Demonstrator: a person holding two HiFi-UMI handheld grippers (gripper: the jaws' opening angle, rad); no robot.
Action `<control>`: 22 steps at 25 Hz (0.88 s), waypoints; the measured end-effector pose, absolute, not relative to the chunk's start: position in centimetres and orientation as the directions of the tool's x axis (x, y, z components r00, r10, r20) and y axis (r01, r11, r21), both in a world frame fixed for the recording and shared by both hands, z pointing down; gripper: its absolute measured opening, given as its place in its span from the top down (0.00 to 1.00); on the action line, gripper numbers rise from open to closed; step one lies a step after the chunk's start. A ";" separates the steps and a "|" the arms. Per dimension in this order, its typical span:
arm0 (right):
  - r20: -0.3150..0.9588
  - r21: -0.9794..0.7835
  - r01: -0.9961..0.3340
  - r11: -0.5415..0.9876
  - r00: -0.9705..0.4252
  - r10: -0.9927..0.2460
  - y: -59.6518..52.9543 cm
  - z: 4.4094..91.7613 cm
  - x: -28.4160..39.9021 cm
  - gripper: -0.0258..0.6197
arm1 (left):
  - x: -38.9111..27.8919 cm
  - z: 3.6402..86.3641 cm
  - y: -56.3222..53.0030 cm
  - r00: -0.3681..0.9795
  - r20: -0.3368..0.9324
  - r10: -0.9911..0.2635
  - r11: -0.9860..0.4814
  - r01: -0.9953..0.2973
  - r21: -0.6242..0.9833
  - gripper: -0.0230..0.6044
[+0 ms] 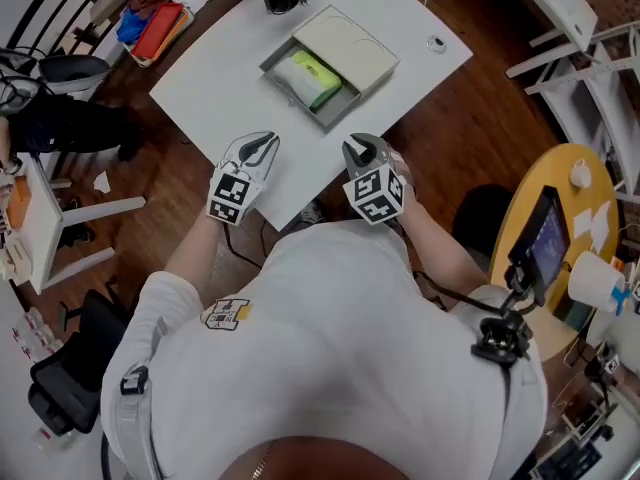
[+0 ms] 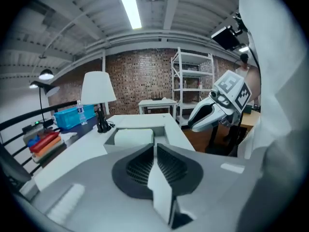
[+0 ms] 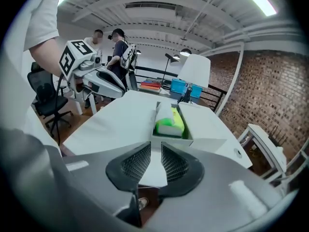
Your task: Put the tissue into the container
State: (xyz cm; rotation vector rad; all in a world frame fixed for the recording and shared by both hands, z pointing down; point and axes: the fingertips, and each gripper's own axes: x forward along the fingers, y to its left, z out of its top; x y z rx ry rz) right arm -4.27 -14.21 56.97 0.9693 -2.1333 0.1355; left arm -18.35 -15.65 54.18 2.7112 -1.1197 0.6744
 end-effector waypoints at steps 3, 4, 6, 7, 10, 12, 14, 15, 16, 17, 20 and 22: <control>0.708 0.171 -0.682 0.711 -0.418 -0.570 -10.7 58.5 -3.4 0.87 | -17.2 56.5 -11.5 0.621 0.489 -0.613 -0.714 -0.700 -0.006 0.96; 0.713 0.158 -0.680 0.716 -0.423 -0.559 -9.7 59.0 -3.1 0.87 | -16.8 57.1 -10.3 0.619 0.502 -0.605 -0.714 -0.701 0.004 0.96; 0.725 0.133 -0.676 0.725 -0.432 -0.536 -7.8 60.0 -2.5 0.88 | -16.1 58.2 -8.0 0.613 0.527 -0.589 -0.707 -0.707 0.032 0.96; 0.732 0.121 -0.671 0.731 -0.437 -0.522 -6.9 60.6 -2.4 0.88 | -15.9 58.8 -6.8 0.608 0.540 -0.581 -0.699 -0.713 0.051 0.96; 0.750 0.082 -0.648 0.758 -0.461 -0.475 -4.0 62.2 -2.2 0.90 | -15.2 60.6 -3.2 0.583 0.585 -0.563 -0.665 -0.741 0.098 0.96; 0.760 0.059 -0.629 0.775 -0.475 -0.443 -2.0 63.1 -1.9 0.90 | -14.4 61.5 -0.6 0.562 0.614 -0.554 -0.640 -0.759 0.118 0.96; 0.769 0.028 -0.610 0.792 -0.493 -0.407 0.1 64.1 -1.4 0.91 | -13.2 62.4 2.3 0.547 0.638 -0.542 -0.617 -0.775 0.140 0.96; 0.773 0.010 -0.600 0.800 -0.503 -0.387 1.2 64.6 -1.2 0.91 | -12.6 62.9 3.8 0.540 0.650 -0.535 -0.603 -0.783 0.154 0.96; 0.777 -0.009 -0.590 0.807 -0.512 -0.366 2.4 65.1 -1.0 0.92 | -12.0 63.4 5.3 0.532 0.663 -0.527 -0.588 -0.791 0.167 0.96; 0.783 -0.027 -0.581 0.814 -0.519 -0.344 3.7 65.6 -0.7 0.92 | -11.4 63.8 6.8 0.523 0.676 -0.519 -0.574 -0.799 0.178 0.96; 0.799 -0.060 -0.553 0.831 -0.525 -0.292 7.1 66.9 0.0 0.94 | -10.3 65.4 10.6 0.503 0.709 -0.494 -0.550 -0.812 0.193 0.96; 0.809 -0.068 -0.537 0.841 -0.523 -0.268 9.2 67.6 -0.1 0.96 | -10.3 66.6 13.0 0.501 0.733 -0.460 -0.549 -0.810 0.209 0.96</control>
